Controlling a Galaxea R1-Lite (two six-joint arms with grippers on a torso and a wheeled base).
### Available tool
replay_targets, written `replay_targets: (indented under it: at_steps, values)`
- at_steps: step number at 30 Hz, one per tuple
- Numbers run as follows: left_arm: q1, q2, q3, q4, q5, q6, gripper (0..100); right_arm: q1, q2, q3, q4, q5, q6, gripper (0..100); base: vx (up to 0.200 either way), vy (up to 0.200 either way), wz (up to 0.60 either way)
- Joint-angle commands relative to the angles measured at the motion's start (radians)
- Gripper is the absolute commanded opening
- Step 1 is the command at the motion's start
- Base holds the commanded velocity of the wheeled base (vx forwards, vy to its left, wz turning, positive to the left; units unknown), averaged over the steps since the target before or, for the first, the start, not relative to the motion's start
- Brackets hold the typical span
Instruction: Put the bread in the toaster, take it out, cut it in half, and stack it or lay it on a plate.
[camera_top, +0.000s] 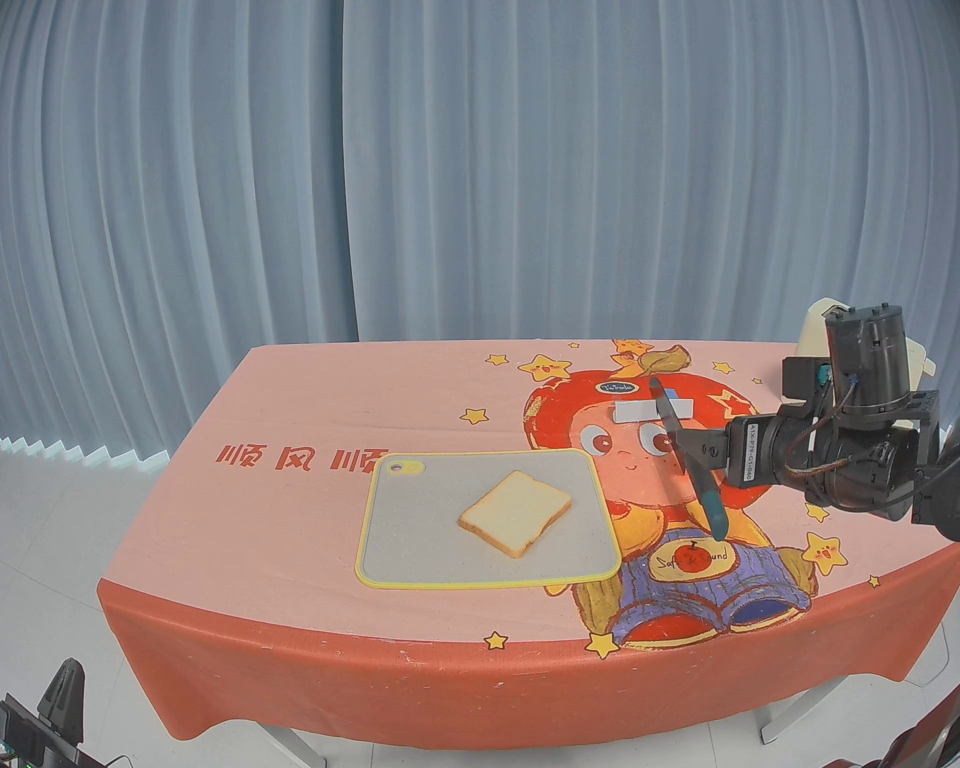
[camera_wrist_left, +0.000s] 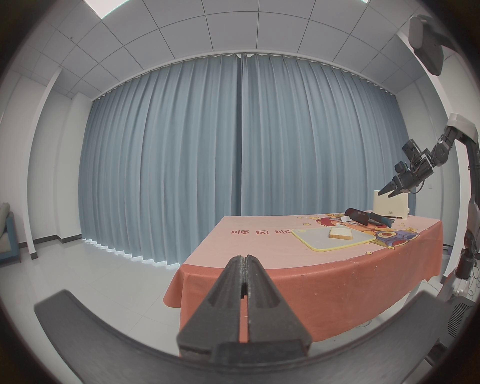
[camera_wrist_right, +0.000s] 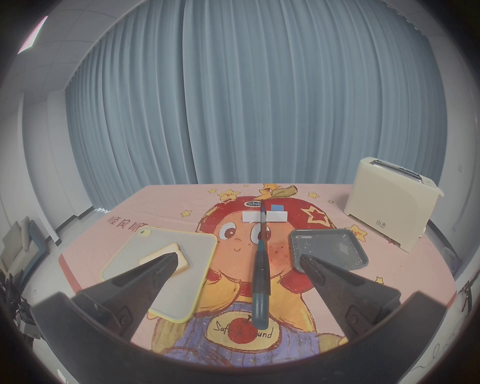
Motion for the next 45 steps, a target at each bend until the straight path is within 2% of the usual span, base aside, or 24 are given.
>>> replay_targets:
  at_steps: [1, 12, 45]
  values:
    - [0.0, -0.004, 0.018, -0.001, 0.001, -0.001, 0, -0.011, 0.051, 0.005, -0.001, -0.002, 0.004, 100, 0.0, 0.0, 0.0]
    - [0.0, -0.004, 0.018, -0.001, 0.001, 0.0, 0, -0.019, 0.098, 0.044, -0.111, -0.004, 0.001, 100, 0.0, 0.0, 0.0]
    - [0.0, -0.004, 0.018, -0.001, 0.0, 0.0, 0, -0.048, 0.163, 0.004, -0.118, 0.01, -0.001, 100, 0.0, 0.0, 0.0]
